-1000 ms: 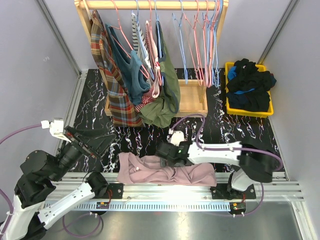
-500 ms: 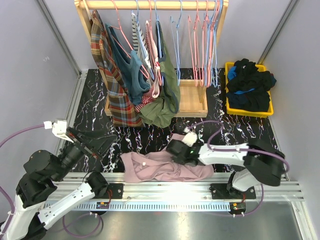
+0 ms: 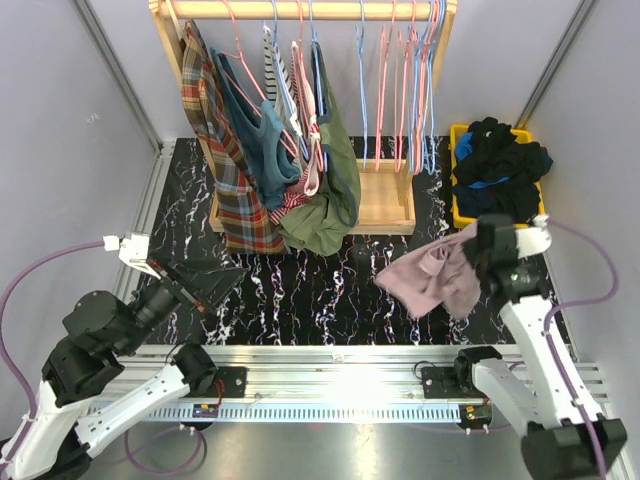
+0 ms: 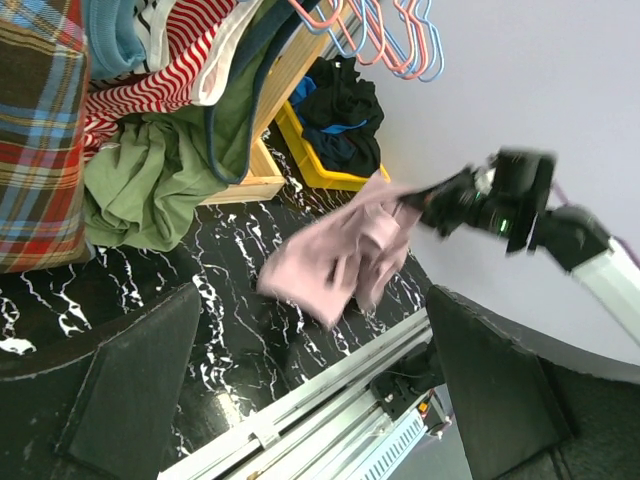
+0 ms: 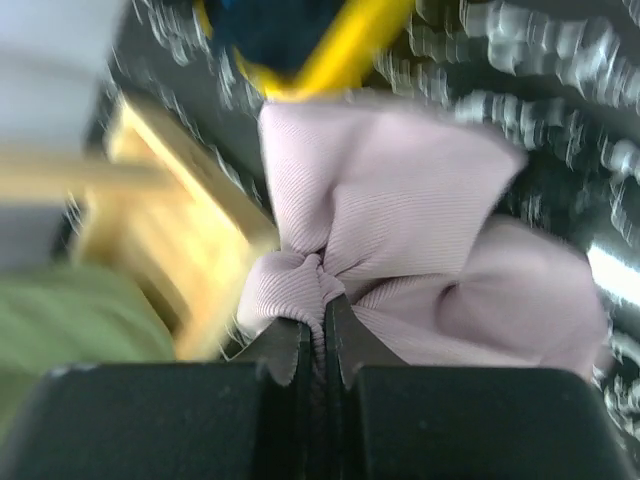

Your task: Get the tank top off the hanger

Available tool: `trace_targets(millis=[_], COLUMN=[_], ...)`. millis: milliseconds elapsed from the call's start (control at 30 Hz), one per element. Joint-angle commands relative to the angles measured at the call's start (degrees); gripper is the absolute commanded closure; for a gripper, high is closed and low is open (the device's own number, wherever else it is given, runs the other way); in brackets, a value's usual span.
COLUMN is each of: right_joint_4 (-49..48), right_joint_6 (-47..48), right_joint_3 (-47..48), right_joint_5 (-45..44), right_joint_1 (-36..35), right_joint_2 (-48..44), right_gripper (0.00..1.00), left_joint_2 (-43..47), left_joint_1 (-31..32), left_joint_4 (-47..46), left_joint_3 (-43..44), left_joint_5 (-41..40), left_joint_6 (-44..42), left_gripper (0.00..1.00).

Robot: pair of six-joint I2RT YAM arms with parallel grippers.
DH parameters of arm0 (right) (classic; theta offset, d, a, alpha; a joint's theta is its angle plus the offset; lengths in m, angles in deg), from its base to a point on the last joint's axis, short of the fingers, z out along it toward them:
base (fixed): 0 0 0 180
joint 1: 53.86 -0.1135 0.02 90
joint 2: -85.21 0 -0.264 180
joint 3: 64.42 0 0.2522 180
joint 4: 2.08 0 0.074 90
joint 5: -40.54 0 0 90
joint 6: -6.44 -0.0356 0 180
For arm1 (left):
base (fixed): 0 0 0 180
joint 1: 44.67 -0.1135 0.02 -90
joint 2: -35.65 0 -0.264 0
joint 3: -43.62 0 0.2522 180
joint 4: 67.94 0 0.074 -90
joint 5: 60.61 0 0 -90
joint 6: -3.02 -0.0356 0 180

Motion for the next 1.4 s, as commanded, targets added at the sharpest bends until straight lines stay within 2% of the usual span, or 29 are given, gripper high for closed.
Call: trace_targets(millis=[0, 33, 100, 167, 200, 267, 300, 367, 400, 500, 600, 667, 767, 800, 867, 1000, 1133, 1267, 1300, 1367], right_joint_4=[-8.04, -9.81, -17.95, -21.85, -23.35, -24.58, -25.9, -25.91, -25.82, -22.22, -17.68, -14.59, -16.76, -17.21, -16.16, -11.95, -8.95, -3.6, -3.15, -2.62], right_joint_6=[12.66, 13.2, 14.34, 12.86, 10.5, 7.33, 4.01, 0.39, 0.54, 4.23, 8.26, 10.99, 13.89, 14.86, 16.71, 20.84, 21.11, 23.39, 23.92, 25.32], right_joint_3=[12.82, 15.66, 24.42, 32.35, 41.61, 51.24, 60.77, 70.48, 79.23, 92.54, 99.59, 100.16, 89.9, 83.78, 79.95, 72.75, 72.37, 80.18, 83.33, 85.9], right_joint_5=[7.63, 11.83, 18.25, 27.66, 31.0, 35.05, 38.03, 40.6, 41.13, 37.9, 39.19, 40.78, 43.42, 43.42, 42.9, 37.56, 32.26, 32.17, 32.26, 31.47], right_joint_1=[10.6, 15.59, 19.93, 25.27, 26.7, 31.08, 32.41, 35.31, 35.76, 35.85, 35.94, 35.86, 35.59, 35.33, 34.63, 32.78, 31.9, 31.9, 31.81, 31.81], right_joint_2=[8.58, 11.05, 18.51, 26.66, 29.5, 37.74, 40.4, 48.37, 50.95, 59.13, 66.6, 70.46, 71.01, 71.1, 72.32, 74.44, 76.54, 78.48, 77.96, 74.54], right_gripper=[1.0, 1.0, 1.0, 1.0, 1.0, 1.0, 1.0, 1.0, 1.0, 1.0, 1.0, 1.0, 1.0, 1.0, 1.0, 1.0, 1.0, 0.71, 0.53, 0.29], left_joint_2=[-1.88, -2.14, -2.76, -3.37, -3.38, -3.55, -3.64, -3.38, -3.29, -2.41, -2.06, -2.06, -1.97, -2.14, -2.23, -2.15, -1.88, -0.92, -0.57, -0.3], left_joint_1=[-0.2, -0.2, -0.2, -0.11, -0.2, -0.2, -0.11, -0.2, -0.11, -0.2, -0.2, -0.2, -0.2, -0.2, -0.2, -0.2, -0.11, -0.2, -0.2, -0.2], left_joint_4=[-4.18, -4.36, -4.62, -4.27, -4.18, -3.83, -3.75, -2.96, -2.78, -2.69, -2.6, -2.69, -3.65, -3.83, -4.44, -5.41, -5.33, -4.62, -4.45, -4.1], left_joint_3=[-0.12, 0.15, 0.76, 1.29, 1.82, 2.35, 2.7, 3.05, 3.05, 2.44, 1.91, 1.47, -0.02, -0.11, -0.46, -1.52, -1.78, -1.61, -1.61, -1.35], left_joint_5=[1.91, 1.92, 2.35, 2.44, 2.36, 2.27, 2.18, 1.57, 1.22, -0.37, -1.25, -1.6, -1.69, -1.6, -1.34, -1.07, -0.46, -0.46, -0.54, -0.28], left_joint_6=[0.62, 0.71, 0.63, 0.36, 0.36, 0.18, 0.01, -0.43, -0.43, -0.96, -1.22, -1.22, -1.05, -0.96, -0.78, -0.34, 0.18, 0.62, 0.62, 0.63], left_gripper=[0.01, 0.01, 0.01, 0.01, 0.01, 0.01, 0.01, 0.01, 0.01, 0.01, 0.01, 0.01, 0.01, 0.01, 0.01, 0.01, 0.01, 0.01, 0.01, 0.01])
